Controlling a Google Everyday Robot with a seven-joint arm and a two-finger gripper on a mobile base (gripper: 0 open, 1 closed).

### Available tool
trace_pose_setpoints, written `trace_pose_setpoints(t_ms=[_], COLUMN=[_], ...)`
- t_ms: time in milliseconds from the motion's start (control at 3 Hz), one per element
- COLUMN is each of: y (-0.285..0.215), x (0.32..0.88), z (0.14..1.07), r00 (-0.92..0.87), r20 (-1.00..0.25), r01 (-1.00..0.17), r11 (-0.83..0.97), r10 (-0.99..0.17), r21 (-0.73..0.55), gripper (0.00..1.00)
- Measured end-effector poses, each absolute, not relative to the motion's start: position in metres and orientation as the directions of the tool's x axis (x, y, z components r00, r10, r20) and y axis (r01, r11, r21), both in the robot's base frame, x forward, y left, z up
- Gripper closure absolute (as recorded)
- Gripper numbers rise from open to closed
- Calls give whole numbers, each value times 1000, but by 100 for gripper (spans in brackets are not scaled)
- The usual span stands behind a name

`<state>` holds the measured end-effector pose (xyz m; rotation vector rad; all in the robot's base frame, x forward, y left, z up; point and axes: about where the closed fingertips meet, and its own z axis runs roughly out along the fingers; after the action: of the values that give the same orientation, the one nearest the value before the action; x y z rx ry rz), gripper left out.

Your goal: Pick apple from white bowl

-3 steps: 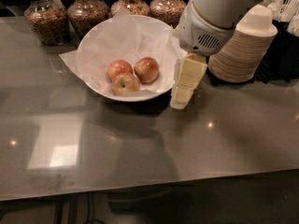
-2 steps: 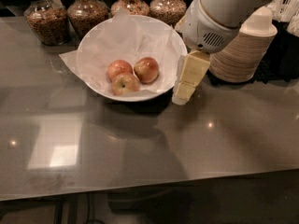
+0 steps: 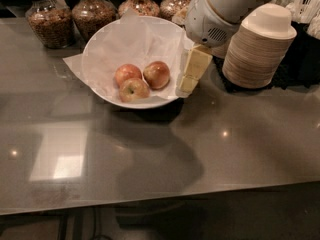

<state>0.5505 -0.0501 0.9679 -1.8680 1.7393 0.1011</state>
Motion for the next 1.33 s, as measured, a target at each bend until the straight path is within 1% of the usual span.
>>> trace_pose_setpoints(t_ms=[333, 667, 1000, 1333], y=[-45, -42, -41, -40], x=[568, 583, 593, 608], z=[964, 957, 947, 929], r00=[198, 230, 244, 251], r20=[-463, -478, -483, -480], r01=[-928, -924, -923, -927], r11=[-14, -36, -49, -66], r10=[-864, -848, -841, -841], r21=[-372, -382, -381, -370], gripper=[8, 9, 16, 32])
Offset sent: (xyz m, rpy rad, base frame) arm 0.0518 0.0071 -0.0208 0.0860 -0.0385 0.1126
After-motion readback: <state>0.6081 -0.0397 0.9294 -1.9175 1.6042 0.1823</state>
